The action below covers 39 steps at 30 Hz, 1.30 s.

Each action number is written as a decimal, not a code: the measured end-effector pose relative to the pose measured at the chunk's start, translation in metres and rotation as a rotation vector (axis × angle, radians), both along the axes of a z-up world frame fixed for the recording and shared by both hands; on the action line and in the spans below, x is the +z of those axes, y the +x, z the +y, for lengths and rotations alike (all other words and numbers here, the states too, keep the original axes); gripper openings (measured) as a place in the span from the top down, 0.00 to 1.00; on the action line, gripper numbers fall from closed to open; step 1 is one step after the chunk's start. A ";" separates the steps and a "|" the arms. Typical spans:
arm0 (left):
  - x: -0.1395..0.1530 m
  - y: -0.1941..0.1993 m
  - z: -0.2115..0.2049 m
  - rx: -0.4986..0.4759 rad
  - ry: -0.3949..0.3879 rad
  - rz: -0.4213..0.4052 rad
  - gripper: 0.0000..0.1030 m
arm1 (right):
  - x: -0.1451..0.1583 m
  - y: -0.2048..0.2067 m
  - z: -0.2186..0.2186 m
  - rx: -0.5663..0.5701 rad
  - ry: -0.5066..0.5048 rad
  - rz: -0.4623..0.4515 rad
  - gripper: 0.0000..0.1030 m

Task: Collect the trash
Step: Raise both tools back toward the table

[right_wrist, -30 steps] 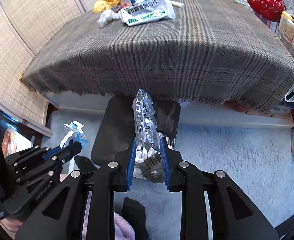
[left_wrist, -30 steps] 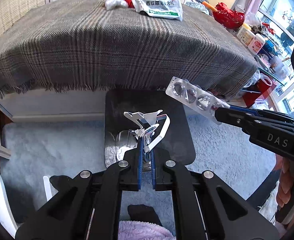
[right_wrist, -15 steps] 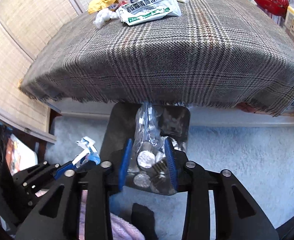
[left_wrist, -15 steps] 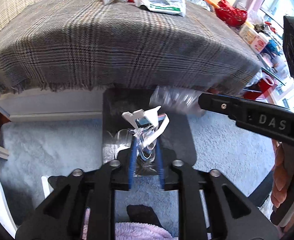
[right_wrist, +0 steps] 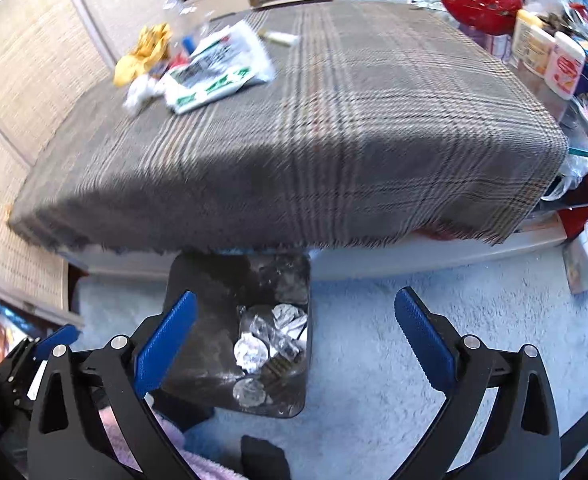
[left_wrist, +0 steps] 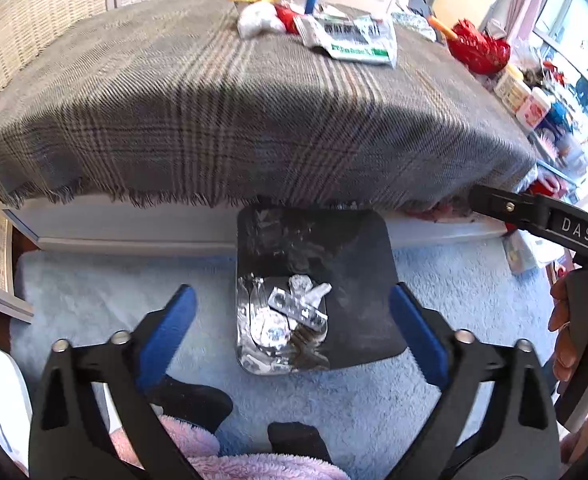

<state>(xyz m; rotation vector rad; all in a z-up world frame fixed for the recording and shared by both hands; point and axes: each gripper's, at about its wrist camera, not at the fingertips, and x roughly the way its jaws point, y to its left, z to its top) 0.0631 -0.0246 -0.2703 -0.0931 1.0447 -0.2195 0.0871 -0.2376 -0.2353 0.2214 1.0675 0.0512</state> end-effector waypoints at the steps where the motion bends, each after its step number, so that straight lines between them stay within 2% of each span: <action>1: 0.003 0.001 0.003 0.010 -0.007 -0.008 0.08 | 0.001 0.001 -0.004 -0.011 0.008 -0.004 0.03; 11: 0.030 0.024 0.013 0.050 -0.013 -0.088 0.08 | 0.018 0.021 -0.021 -0.036 0.046 -0.041 0.03; 20: 0.053 0.069 0.024 0.063 0.028 -0.132 0.08 | 0.043 0.062 -0.011 0.033 0.003 -0.157 0.03; 26: 0.056 0.108 0.027 0.063 0.061 -0.142 0.08 | 0.050 0.098 -0.001 0.056 -0.018 -0.201 0.03; 28: 0.057 0.122 0.028 0.063 0.046 -0.144 0.08 | 0.049 0.109 0.002 0.059 -0.045 -0.203 0.03; 31: 0.056 0.141 0.029 0.059 0.029 -0.148 0.08 | 0.046 0.123 0.004 0.076 -0.032 -0.201 0.03; 35: 0.054 0.166 0.030 0.044 0.036 -0.152 0.09 | 0.043 0.139 0.010 0.102 -0.043 -0.229 0.03; 39: 0.050 0.189 0.032 0.040 0.039 -0.140 0.17 | 0.040 0.154 0.015 0.118 -0.009 -0.233 0.04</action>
